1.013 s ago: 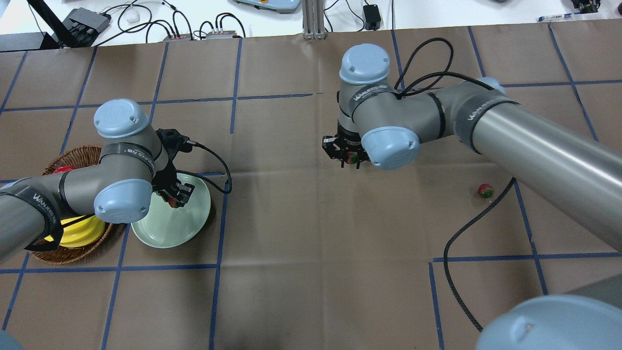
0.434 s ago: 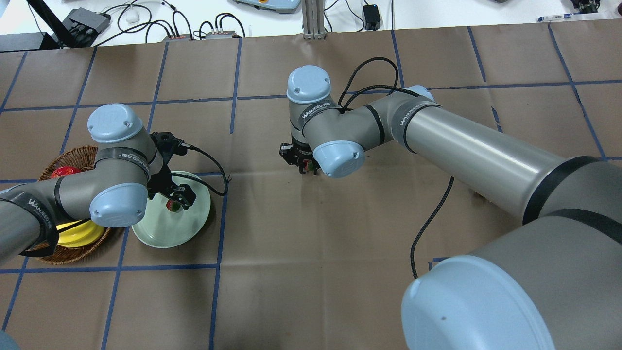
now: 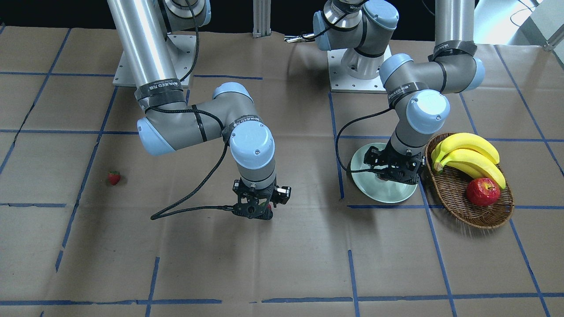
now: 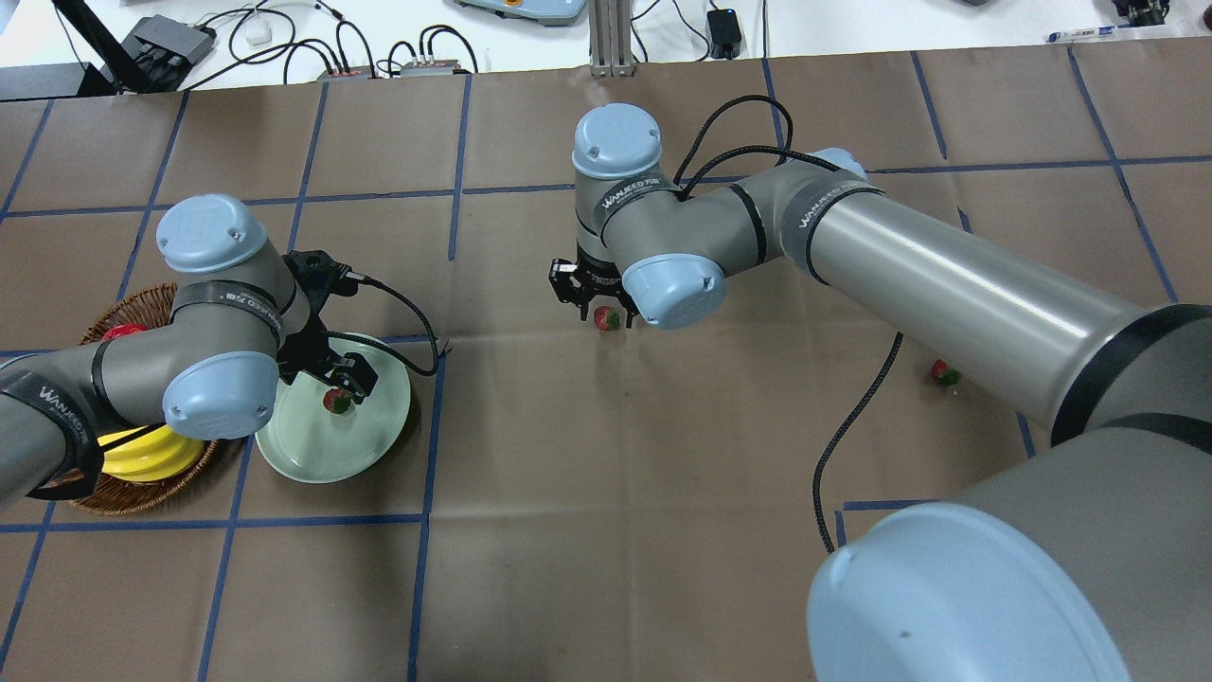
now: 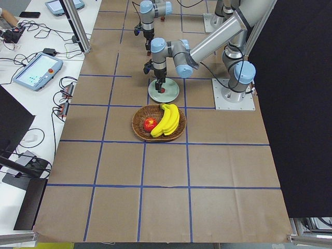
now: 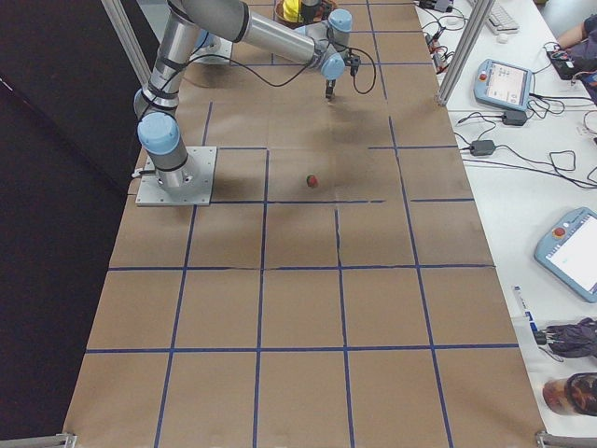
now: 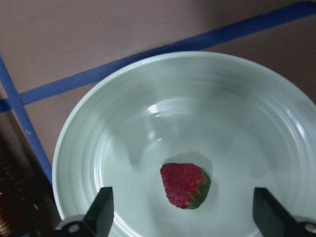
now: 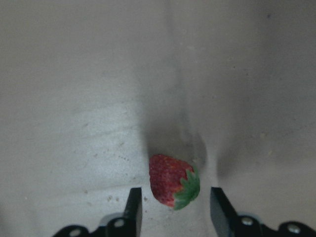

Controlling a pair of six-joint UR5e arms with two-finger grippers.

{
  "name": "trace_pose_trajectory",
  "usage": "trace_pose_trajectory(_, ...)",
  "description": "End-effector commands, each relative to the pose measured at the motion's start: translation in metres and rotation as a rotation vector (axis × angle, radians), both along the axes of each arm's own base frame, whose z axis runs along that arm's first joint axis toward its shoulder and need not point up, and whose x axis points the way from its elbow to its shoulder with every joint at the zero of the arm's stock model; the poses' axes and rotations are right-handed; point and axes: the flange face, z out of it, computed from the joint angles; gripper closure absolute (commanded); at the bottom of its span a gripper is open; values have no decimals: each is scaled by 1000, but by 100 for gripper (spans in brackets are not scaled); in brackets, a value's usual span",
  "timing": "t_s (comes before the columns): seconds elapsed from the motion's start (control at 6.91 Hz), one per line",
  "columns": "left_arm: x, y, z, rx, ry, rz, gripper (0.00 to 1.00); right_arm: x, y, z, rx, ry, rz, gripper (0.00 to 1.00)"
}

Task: Collect all strawberries into plate
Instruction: 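Release strawberry on plate with left while right sets second strawberry mid-table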

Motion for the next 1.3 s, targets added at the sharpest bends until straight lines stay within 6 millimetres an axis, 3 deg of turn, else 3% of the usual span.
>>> trace_pose_trajectory(0.0,-7,0,9,-13,19,-1,1,-25,-6,33,-6,-1,-23,0)
trace_pose_trajectory(0.14,-12,-3,15,-17,57,2,1,-52,-7,52,-6,6,25,0)
trace_pose_trajectory(0.29,-23,-12,26,-26,102,34,1,-98,-13,71,24,36,85,0)
trace_pose_trajectory(0.43,-51,-18,38,-44,113,56,1,-152,-19,86,39,98,145,0)
trace_pose_trajectory(0.72,-127,-33,49,-74,122,176,1,-249,7,79,81,108,206,0)
trace_pose_trajectory(0.87,-169,-46,47,-62,218,204,0,-303,28,73,108,90,212,0)
trace_pose_trajectory(1.01,-195,-53,38,-46,255,247,0,-352,49,62,120,68,209,0)
trace_pose_trajectory(1.16,-213,-59,24,-53,254,232,0,-394,64,39,78,68,241,0)
